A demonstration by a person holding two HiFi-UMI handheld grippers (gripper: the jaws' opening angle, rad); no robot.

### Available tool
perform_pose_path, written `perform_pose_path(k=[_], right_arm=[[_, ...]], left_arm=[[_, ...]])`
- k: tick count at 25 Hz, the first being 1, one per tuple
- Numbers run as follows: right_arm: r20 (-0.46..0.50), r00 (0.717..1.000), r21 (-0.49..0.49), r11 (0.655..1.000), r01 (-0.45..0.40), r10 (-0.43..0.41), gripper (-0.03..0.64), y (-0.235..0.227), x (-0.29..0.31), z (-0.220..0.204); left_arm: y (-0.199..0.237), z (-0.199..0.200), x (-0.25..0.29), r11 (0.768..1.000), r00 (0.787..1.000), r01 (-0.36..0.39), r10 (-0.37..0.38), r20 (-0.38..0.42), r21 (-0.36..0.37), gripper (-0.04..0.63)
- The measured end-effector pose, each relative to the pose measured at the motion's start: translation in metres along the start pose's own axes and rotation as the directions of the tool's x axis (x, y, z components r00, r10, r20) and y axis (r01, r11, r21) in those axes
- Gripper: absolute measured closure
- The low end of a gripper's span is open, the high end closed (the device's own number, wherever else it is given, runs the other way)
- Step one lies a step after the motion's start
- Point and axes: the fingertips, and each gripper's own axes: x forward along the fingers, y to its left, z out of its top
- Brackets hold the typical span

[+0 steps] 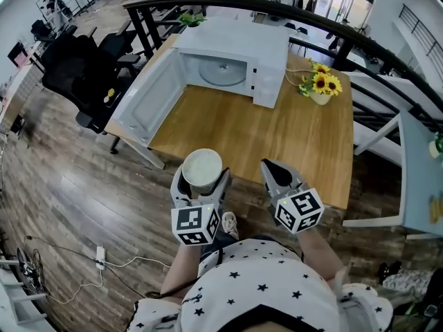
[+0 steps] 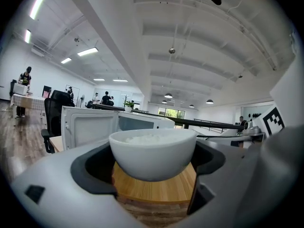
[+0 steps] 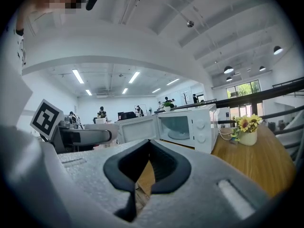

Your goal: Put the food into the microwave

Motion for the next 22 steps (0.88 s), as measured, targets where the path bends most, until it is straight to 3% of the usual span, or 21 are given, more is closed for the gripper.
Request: perform_pose_path(k=[22], right_arm=[[0.026, 0.998, -0.009, 0.999, 0.051, -0.051, 0.611, -0.019, 0.101, 0.025]], left_arm=[[0.068, 0.03, 0.082, 0.998, 0.998, 0.056, -0.056, 0.006, 0.016, 0.12]])
